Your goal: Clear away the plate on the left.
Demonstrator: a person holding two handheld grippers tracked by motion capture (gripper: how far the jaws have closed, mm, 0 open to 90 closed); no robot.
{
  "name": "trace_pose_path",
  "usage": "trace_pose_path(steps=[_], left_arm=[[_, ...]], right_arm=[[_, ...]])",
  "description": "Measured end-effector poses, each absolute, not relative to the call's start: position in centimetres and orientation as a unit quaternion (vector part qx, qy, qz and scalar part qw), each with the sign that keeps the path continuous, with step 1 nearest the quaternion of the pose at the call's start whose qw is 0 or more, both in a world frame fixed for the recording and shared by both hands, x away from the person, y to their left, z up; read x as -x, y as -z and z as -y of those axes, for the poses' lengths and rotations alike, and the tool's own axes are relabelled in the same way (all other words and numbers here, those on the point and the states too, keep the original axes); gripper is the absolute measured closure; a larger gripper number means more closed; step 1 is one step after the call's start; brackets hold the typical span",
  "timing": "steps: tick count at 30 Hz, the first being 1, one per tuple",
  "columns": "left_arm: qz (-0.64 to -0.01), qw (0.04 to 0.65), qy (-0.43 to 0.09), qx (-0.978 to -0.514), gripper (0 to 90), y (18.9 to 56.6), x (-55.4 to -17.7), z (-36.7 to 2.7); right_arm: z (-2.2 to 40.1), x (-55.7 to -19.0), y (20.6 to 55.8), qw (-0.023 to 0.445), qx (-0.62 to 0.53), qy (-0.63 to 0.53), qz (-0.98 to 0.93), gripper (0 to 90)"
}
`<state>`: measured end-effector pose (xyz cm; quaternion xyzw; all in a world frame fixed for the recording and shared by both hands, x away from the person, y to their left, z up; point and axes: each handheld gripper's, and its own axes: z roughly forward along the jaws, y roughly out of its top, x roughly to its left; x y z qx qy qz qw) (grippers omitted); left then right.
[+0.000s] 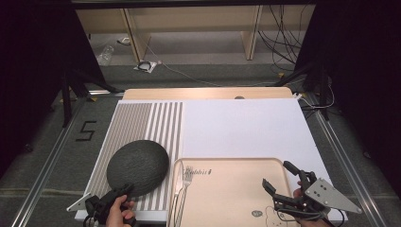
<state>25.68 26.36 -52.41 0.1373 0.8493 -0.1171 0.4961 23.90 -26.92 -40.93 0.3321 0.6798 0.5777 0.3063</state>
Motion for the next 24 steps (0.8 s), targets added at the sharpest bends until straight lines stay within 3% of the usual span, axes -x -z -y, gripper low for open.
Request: trace_pose_path(steps=[11, 24], left_arm=[[-0.835, 0.519, 0.113, -0.146, 84.0, 52.13, -25.4, -26.26], [-0.829, 0.527, 0.108, -0.152, 84.9, 51.76, -25.43, -26.42]], right_arm=[[26.85, -23.95, 40.96, 0.307, -0.33, -0.577, -0.681, 17.0], [26.9, -23.93, 40.93, 0.308, -0.329, -0.577, -0.681, 17.0]])
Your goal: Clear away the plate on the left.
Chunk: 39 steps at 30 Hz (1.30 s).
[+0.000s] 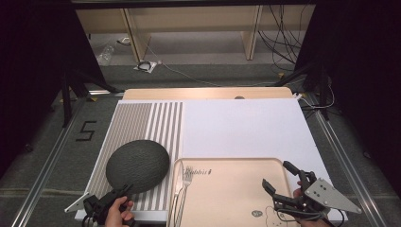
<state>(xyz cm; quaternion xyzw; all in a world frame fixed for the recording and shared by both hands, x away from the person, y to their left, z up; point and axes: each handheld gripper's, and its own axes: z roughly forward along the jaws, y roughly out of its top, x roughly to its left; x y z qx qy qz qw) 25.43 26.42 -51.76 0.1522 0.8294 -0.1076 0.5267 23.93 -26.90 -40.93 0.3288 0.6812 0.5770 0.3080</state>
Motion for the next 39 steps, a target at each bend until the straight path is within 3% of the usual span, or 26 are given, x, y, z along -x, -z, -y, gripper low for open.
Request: trace_pose_path(steps=[13, 18, 39], left_arm=[[-0.806, 0.556, 0.12, -0.167, 84.8, 50.9, -25.6, -26.3], [-0.794, 0.562, 0.122, -0.195, 84.8, 50.3, -25.7, -26.1], [-0.751, 0.571, 0.197, -0.266, 84.8, 49.7, -26.4, -23.6]], right_arm=[[27.0, -23.9, 40.9, 0.309, -0.329, -0.578, -0.68, 17.0], [27.0, -23.9, 40.9, 0.309, -0.33, -0.579, -0.679, 17.0], [27.1, -23.9, 40.8, 0.309, -0.331, -0.579, -0.678, 17.0]])
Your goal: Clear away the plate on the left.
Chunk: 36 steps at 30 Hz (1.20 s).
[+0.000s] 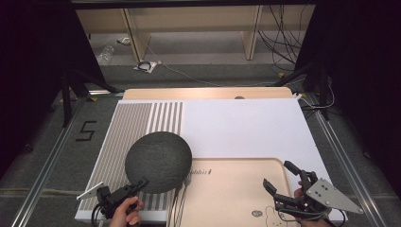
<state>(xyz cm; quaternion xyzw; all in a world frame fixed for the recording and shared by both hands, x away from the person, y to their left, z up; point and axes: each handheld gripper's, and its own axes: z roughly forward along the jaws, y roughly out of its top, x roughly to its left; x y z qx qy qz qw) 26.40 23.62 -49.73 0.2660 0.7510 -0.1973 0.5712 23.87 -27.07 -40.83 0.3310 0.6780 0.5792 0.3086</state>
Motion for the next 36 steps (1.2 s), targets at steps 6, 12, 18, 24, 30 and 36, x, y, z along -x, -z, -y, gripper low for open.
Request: trace_pose_path(steps=[6, 12, 18, 24, 30, 36], left_arm=[[-0.742, 0.575, 0.201, -0.281, 84.8, 49.4, -26.4, -23.0], [-0.737, 0.573, 0.205, -0.294, 84.8, 49.4, -26.4, -22.4], [-0.728, 0.575, 0.214, -0.306, 84.8, 49.2, -26.5, -21.8], [-0.718, 0.577, 0.229, -0.314, 84.8, 49.2, -26.6, -21.2], [-0.709, 0.573, 0.241, -0.332, 84.8, 49.2, -26.7, -20.5], [-0.704, 0.566, 0.245, -0.353, 84.8, 49.2, -26.7, -19.8]], right_arm=[[27.1, -23.8, 40.8, 0.309, -0.332, -0.579, -0.678, 17.0], [27.1, -23.9, 40.8, 0.31, -0.331, -0.578, -0.678, 17.0], [27.1, -23.9, 40.8, 0.311, -0.33, -0.579, -0.677, 17.0], [27.1, -23.9, 40.9, 0.311, -0.33, -0.579, -0.677, 17.0], [27.1, -23.9, 40.9, 0.311, -0.331, -0.579, -0.677, 17.0], [27.1, -23.9, 40.8, 0.311, -0.331, -0.578, -0.678, 17.0]])
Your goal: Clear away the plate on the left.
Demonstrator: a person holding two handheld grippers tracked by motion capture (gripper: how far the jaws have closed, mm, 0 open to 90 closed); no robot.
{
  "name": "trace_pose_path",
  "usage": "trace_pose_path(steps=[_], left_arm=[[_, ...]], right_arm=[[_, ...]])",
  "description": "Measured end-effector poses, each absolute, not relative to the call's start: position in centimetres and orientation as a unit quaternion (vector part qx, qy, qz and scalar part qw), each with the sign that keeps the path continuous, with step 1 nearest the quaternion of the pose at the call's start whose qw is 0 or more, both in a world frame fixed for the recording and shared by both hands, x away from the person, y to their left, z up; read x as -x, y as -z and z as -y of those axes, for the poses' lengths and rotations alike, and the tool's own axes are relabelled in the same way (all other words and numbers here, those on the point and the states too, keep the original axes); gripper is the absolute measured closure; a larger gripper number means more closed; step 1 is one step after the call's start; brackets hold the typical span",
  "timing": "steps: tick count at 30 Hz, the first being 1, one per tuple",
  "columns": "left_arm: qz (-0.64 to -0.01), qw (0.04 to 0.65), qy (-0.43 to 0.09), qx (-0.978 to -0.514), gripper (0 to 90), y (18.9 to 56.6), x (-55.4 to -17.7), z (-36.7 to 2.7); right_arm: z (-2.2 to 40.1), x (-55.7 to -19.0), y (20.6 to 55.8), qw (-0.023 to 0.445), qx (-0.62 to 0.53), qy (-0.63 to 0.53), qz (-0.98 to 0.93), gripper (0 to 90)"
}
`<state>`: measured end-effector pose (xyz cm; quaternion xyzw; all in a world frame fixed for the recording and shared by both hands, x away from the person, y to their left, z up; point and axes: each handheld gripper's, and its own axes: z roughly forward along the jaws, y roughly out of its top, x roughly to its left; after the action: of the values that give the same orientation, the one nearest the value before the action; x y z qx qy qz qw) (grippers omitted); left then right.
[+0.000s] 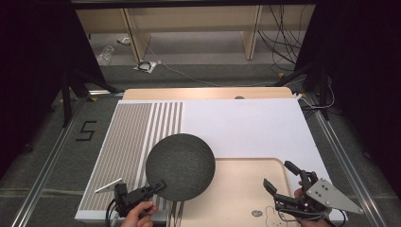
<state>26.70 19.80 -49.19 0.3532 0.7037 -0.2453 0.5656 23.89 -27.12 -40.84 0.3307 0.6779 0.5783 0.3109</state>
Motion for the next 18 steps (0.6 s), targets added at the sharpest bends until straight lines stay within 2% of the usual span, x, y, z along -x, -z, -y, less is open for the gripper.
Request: trace_pose_path(steps=[18], left_arm=[[-0.684, 0.55, 0.27, -0.396, 84.8, 49.4, -26.7, -17.8]], right_arm=[[27.1, -23.9, 40.8, 0.311, -0.331, -0.578, -0.678, 17.0]])
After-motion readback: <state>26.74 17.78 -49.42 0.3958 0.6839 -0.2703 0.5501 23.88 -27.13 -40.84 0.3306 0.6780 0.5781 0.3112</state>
